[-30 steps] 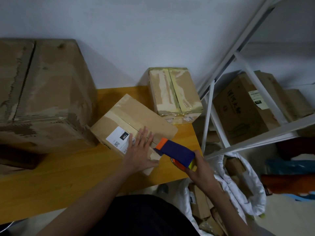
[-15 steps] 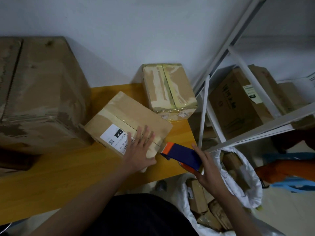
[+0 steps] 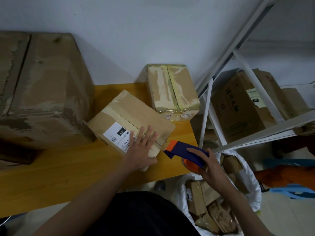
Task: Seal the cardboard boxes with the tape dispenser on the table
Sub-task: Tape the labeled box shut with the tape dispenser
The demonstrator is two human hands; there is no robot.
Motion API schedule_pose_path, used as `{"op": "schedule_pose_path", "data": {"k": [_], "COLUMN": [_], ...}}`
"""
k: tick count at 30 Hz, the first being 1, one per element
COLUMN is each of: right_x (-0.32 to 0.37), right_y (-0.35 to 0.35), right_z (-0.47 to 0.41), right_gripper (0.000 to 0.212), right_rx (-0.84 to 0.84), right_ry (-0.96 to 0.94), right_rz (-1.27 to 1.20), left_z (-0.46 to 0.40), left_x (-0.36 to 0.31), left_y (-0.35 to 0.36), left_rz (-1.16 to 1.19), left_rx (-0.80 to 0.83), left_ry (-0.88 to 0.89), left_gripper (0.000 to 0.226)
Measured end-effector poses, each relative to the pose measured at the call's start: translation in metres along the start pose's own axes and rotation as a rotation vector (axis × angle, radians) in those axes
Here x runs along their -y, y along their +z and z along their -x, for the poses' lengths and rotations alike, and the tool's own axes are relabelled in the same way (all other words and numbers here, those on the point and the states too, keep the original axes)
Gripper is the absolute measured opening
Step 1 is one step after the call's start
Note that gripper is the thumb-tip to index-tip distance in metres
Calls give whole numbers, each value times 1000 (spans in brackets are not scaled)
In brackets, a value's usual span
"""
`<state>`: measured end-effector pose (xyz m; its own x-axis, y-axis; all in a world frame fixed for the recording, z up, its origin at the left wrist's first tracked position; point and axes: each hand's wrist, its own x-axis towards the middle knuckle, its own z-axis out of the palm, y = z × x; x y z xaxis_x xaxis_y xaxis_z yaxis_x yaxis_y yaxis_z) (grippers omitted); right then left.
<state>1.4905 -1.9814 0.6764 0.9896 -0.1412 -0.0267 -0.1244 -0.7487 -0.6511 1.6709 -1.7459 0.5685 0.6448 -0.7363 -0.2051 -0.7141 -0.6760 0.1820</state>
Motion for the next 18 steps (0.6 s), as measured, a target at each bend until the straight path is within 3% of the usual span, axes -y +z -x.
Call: {"op": "schedule_pose_path", "data": {"k": [10,14,18], "right_x": [-5,-5,18], "right_y": [4,20,34], "right_z": [16,2,-22], "right_gripper": [69,77,66], "right_rx": [29,82,-7], "right_ry": [15,47,10], "right_rz": [-5,161,366], "left_z": [1,1,1], "left_x": [0,0,-1], "left_y": [-2,-2,-2], "left_rz": [10,13,32], "left_rx": [10,10,16], "left_ry": [6,5,7], "left_gripper": [107,107,105]}}
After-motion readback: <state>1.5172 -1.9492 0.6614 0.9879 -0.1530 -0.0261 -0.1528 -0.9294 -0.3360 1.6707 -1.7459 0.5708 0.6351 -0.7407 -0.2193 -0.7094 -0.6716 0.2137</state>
